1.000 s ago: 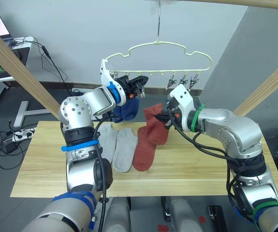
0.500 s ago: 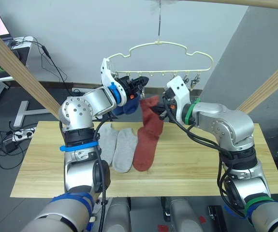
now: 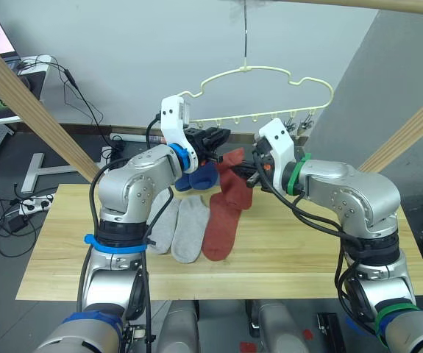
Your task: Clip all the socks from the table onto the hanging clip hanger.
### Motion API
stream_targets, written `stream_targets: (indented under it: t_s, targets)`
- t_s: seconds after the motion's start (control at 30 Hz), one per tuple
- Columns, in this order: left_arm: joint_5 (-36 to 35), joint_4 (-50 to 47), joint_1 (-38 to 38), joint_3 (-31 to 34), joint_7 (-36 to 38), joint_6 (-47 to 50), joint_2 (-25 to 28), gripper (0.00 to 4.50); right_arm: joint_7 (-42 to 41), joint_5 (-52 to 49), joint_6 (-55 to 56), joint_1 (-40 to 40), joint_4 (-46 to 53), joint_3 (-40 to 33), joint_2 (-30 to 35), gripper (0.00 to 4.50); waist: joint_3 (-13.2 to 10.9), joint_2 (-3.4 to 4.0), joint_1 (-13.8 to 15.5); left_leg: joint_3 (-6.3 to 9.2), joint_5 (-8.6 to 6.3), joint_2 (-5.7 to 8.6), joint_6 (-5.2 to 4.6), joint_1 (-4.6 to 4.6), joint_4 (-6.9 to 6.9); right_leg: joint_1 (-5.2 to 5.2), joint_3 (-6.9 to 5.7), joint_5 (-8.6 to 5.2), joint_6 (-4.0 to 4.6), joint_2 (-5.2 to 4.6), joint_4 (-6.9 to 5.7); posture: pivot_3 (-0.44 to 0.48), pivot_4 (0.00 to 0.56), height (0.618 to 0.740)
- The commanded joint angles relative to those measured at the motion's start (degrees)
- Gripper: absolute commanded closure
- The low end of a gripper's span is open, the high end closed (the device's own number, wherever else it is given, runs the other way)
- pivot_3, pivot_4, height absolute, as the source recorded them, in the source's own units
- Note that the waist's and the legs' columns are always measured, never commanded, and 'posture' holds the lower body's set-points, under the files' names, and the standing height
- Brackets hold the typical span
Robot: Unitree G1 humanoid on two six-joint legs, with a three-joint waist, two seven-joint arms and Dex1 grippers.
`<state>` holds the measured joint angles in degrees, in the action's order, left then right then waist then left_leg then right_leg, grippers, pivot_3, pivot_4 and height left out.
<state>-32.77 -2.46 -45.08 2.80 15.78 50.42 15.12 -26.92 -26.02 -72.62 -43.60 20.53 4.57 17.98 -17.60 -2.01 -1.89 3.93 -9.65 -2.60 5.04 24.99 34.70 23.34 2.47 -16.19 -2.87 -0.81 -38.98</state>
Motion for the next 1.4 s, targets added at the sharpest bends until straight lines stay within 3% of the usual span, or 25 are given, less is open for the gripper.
stream_targets:
  t_s: [0.03, 0.07, 0.47, 0.67, 1.4]
  targets:
    - [1.17, -0.16, -0.07, 0.54, 0.84, -2.67, -0.52, 2.2, 0.79, -1.19, -0.9, 0.26, 3.18, -1.78, 0.78, 4.5, 0.0, 0.0, -0.02, 0.0, 0.0, 0.0, 0.0, 0.01, 0.0, 0.01, 0.0, 0.0, 0.0, 0.0, 0.0, -0.008, 0.281, 0.74]
    - [1.73, -0.08, -0.09, 0.43, 0.99, -3.62, -0.51, 1.86, 0.94, -1.29, -1.07, 0.35, 3.34, -1.84, 0.81, 4.5, 0.0, 0.0, -0.02, 0.0, 0.0, 0.0, 0.0, 0.02, 0.0, 0.03, 0.0, 0.0, 0.0, 0.0, 0.0, -0.008, 0.281, 0.74]
    - [15.7, -5.12, 6.96, -5.87, -1.49, -19.39, -1.59, 1.86, 1.37, -3.59, -4.09, 1.28, 6.84, -3.28, 3.28, 4.5, 0.0, 0.0, 0.05, 0.0, 0.0, 0.01, -0.01, 0.25, 0.0, 0.22, -0.01, 0.0, 0.01, -0.01, 0.03, -0.006, 0.276, 0.74]
    - [18.84, -2.5, 5.6, -5.38, -4.22, -22.3, -4.76, 1.86, 1.78, -3.84, -4.84, 1.6, 7.6, -3.6, 3.62, 4.5, 0.0, 0.0, 0.06, 0.0, 0.0, 0.01, -0.01, 0.27, 0.04, 0.21, -0.02, 0.0, 0.0, -0.01, 0.02, -0.016, 0.275, 0.74]
    - [18.57, 2.67, 1.86, -1.1, -7.38, -20.74, -9.74, 1.86, 5.24, -5.59, -7.82, 3.9, 10.73, -5.86, 3.47, 4.5, 0.0, 0.0, -0.17, 0.02, 0.0, 0.02, -0.01, 0.32, 0.09, 0.23, -0.06, 0.0, 0.01, 0.0, 0.01, -0.066, 0.269, 0.74]
